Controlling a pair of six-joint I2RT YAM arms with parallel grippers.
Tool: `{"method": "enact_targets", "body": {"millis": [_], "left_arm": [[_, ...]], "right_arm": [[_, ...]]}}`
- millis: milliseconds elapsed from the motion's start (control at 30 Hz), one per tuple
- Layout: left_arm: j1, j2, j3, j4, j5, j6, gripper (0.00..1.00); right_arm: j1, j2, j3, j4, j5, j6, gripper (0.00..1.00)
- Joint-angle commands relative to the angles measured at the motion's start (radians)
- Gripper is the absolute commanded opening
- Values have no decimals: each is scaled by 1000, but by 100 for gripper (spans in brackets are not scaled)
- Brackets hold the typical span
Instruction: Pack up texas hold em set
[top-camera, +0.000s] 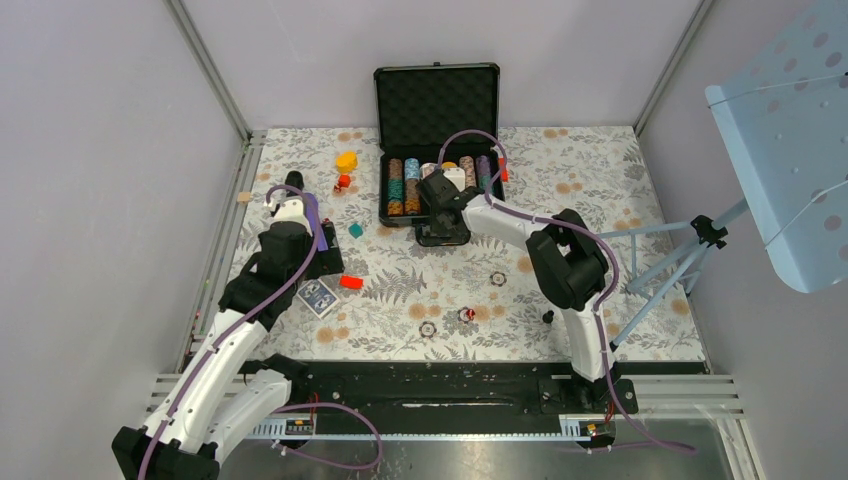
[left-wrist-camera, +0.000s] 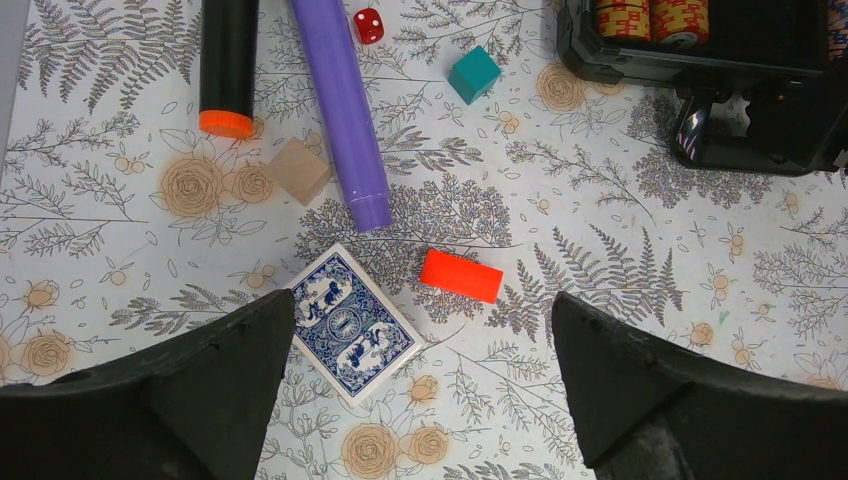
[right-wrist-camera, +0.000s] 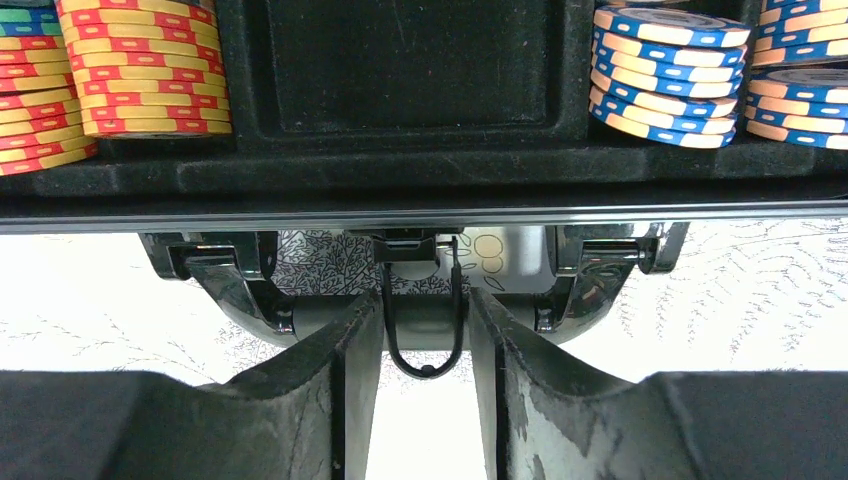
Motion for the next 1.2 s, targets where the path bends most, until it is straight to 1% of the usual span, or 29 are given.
{"method": "enact_targets", "body": {"millis": [0, 67, 267, 333, 433, 533, 633, 767, 833, 1033, 1167], "left_arm": [[5, -6, 5, 41, 11, 11, 99], [4, -6, 5, 41, 14, 11, 99], [4, -8, 3, 40, 12, 11, 99], [4, -9, 3, 40, 12, 12, 99], [5, -8, 3, 40, 11, 12, 99], [4, -7, 3, 40, 13, 11, 99], [5, -6, 3, 39, 13, 12, 99], [5, -6, 3, 40, 12, 13, 99], [4, -5, 3, 39, 13, 13, 99], [4, -5, 3, 39, 11, 13, 99], [5, -4, 3, 39, 13, 13, 99]], "right_arm": [[35, 5, -70, -202, -94, 14, 45], [36, -4, -97, -202, -123, 21, 45], [39, -16, -175, -176, -148, 37, 45], [37, -19, -199, -159, -157, 49, 44], [38, -20, -227, -138, -148, 62, 41], [39, -20, -220, -139, -131, 59, 42], [39, -49, -215, -138, -109, 58, 47], [38, -131, -222, -120, -32, 49, 59], [38, -161, -214, -97, 4, 36, 63], [28, -176, -129, -55, 59, 4, 67], [3, -152, -79, -8, 38, -4, 67]]}}
